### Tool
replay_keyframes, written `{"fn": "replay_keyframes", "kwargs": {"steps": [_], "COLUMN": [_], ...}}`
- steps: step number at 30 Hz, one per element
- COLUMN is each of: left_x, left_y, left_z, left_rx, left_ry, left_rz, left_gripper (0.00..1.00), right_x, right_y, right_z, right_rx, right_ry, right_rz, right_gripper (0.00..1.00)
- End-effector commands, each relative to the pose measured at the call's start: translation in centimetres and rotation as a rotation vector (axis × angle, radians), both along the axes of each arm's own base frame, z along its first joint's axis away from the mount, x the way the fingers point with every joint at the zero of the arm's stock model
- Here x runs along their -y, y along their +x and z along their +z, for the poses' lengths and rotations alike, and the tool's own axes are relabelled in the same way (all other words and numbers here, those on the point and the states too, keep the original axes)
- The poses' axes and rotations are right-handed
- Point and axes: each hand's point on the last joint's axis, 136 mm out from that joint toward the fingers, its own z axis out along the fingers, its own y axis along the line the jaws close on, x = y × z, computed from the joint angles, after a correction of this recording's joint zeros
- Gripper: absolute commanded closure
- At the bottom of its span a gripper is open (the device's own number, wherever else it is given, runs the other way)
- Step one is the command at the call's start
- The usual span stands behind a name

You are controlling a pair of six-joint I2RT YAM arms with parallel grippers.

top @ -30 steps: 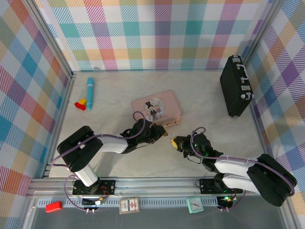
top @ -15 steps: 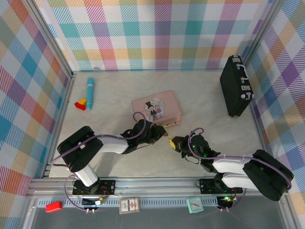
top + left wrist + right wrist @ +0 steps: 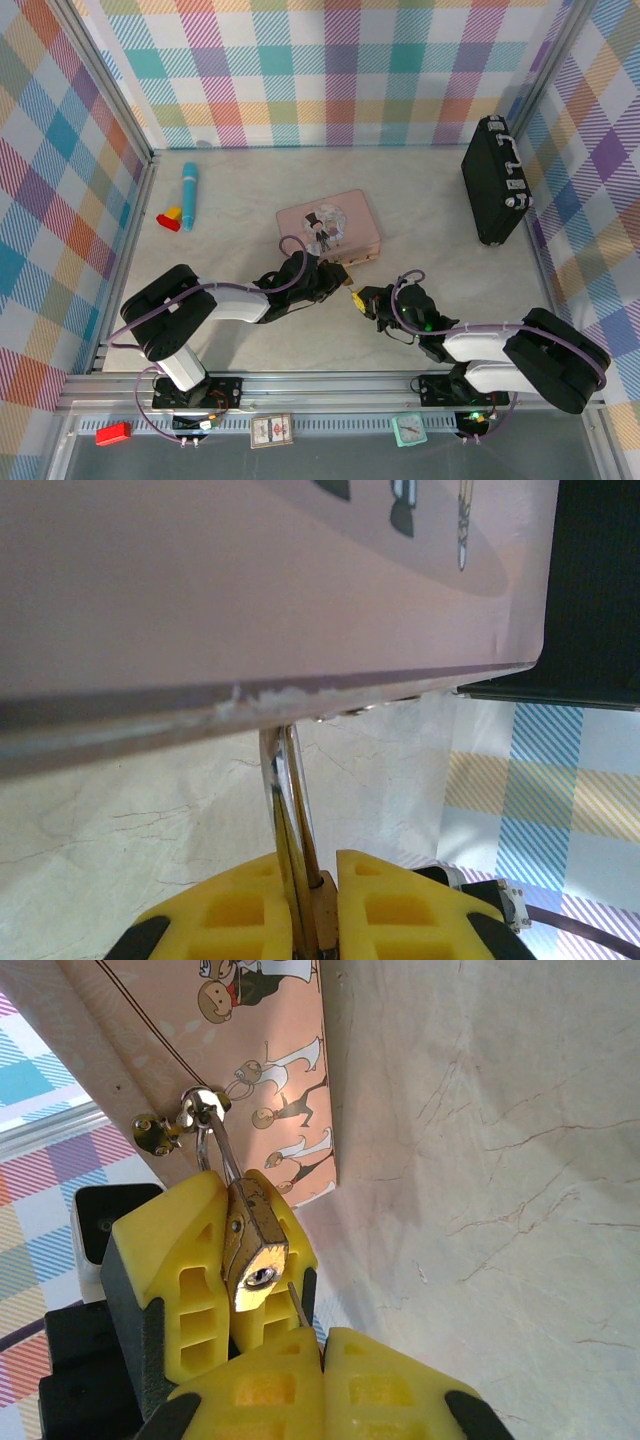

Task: Unlock a padlock with a key

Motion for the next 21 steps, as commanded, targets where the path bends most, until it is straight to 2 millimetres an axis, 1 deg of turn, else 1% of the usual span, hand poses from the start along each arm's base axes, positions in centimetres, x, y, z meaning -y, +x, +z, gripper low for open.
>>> {"fn": "replay_keyframes", "kwargs": {"steps": [1, 4, 7, 10, 15, 18, 21], "left_x": [-0.05, -0.03, -0.06, -0.22, -0.12, 0.02, -0.05], "left_y": [1.64, 1.73, 1.76, 1.67, 1.70, 1.67, 1.70], "left_z": [2.92, 2.88, 2.92, 2.87, 3.19, 3.49, 3.62], "left_rx": [0.024, 0.022, 0.022, 0.022, 0.027, 0.030, 0.027], "left_ry": [-0.109, -0.113, -0.111, -0.101, -0.113, -0.120, -0.126], "left_rz": [0.099, 0.102, 0.105, 0.107, 0.106, 0.104, 0.109], "left_gripper": [1.00, 1.00, 1.00, 1.00, 1.00, 1.00, 1.00], "right_x": [-0.26, -0.26, -0.08, 0.18, -0.02, -0.11, -0.15], "right_y": [0.67, 0.79, 0.76, 0.81, 0.84, 0.80, 0.67], "right_z": [1.73, 2.14, 1.93, 2.16, 2.52, 2.43, 1.92], "right_rx": [0.036, 0.046, 0.032, 0.039, 0.039, 0.028, 0.002], "right_ry": [0.060, 0.067, 0.062, 0.073, 0.070, 0.076, 0.078], "right_rz": [-0.034, -0.038, -0.046, -0.060, -0.052, -0.051, -0.051], "right_gripper": [1.00, 1.00, 1.00, 1.00, 1.00, 1.00, 1.00]}}
